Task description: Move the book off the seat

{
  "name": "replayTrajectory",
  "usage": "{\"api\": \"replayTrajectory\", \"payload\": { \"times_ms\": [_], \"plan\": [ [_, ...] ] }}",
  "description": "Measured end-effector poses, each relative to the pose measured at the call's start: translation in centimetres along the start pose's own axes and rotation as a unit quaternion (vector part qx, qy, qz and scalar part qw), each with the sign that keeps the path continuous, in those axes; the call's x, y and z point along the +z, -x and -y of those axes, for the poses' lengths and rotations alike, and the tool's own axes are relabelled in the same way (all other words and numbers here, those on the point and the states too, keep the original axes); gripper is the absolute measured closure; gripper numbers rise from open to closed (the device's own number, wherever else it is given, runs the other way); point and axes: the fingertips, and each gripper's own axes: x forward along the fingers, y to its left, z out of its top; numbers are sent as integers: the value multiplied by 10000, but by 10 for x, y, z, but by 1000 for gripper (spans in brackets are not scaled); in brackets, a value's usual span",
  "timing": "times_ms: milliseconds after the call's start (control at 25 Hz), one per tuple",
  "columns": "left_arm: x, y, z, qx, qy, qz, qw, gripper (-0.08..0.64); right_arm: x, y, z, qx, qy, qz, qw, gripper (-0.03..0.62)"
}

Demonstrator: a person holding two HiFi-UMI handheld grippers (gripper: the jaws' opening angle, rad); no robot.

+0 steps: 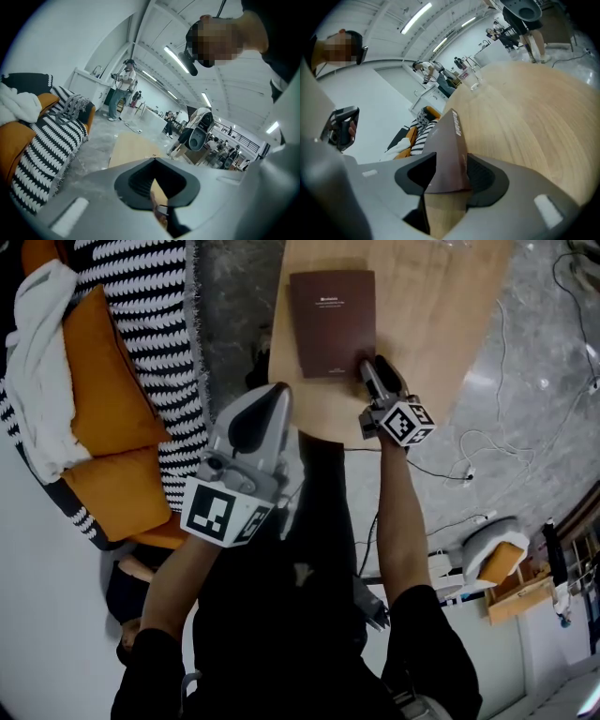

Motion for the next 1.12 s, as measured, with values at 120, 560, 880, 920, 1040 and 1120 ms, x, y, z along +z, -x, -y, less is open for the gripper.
{"api": "replayTrajectory", "payload": {
  "times_ms": [120, 560, 880, 920, 1040, 1120],
  "plan": [
    [2, 1, 1, -1, 8, 21, 10000, 554, 2, 2, 0, -131, 138, -16, 9998, 390],
    [22, 12, 1, 10, -128, 149, 9998, 554, 12, 13, -14, -587, 346, -158, 9975, 475],
    [64, 29, 14, 46, -228, 435, 9988, 554, 37, 23, -62, -794, 808, -400, 9928, 583],
    [71, 32, 17, 51, -244, 476, 9986, 554, 44, 25, -70, -797, 859, -379, 9924, 583],
    [94, 42, 28, 57, -301, 621, 9976, 554, 77, 32, -99, -816, 1084, -167, 9906, 583],
    [109, 49, 36, 54, -345, 706, 9969, 554, 102, 39, -120, -814, 1220, 24, 9892, 583]
  ]
}}
